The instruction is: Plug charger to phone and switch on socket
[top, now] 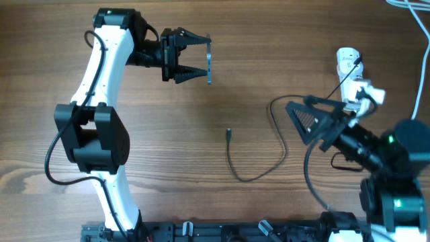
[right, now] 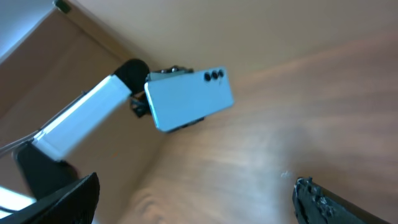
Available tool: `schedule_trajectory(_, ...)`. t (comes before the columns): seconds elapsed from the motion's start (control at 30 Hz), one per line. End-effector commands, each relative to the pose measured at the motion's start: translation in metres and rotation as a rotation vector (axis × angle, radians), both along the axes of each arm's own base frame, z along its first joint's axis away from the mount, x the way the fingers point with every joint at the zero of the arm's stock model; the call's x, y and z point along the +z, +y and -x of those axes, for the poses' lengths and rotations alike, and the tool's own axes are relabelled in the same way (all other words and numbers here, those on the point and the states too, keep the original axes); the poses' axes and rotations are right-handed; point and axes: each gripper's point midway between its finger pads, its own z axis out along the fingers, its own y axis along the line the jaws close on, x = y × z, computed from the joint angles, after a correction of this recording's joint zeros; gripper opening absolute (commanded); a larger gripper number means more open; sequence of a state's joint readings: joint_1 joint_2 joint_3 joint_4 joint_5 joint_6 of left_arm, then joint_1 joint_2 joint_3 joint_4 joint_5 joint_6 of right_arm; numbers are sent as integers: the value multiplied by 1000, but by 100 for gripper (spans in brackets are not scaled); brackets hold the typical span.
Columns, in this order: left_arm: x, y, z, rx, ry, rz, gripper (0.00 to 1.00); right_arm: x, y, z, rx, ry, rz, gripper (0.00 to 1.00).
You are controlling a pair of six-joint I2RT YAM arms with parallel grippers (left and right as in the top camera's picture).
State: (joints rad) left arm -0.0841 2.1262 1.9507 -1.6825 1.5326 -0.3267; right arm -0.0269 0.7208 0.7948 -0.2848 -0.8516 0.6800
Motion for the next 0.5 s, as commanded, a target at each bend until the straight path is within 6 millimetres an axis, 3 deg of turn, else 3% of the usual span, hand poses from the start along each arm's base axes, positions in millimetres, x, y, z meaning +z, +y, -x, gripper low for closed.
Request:
schedule_trajectory(0.0, 23, 1, 5, 13, -46, 47, 57, 23, 26, 14, 260, -34, -86, 87)
schedule_trajectory(0.17, 23, 1, 5, 13, -46, 47, 58, 44, 23, 5, 166, -71, -21, 83)
schedule_trajectory(0.3, 23, 1, 5, 13, -47, 47, 58, 39, 13, -8, -35, 41, 326, 86)
schedule_trajectory(0.4, 23, 1, 5, 13, -47, 47, 58, 37, 30, -14, -60, 132, 604, 88)
schedule_trajectory(0.47, 23, 1, 5, 13, -47, 47, 58, 30, 55, -16, -27, 150, 736, 96)
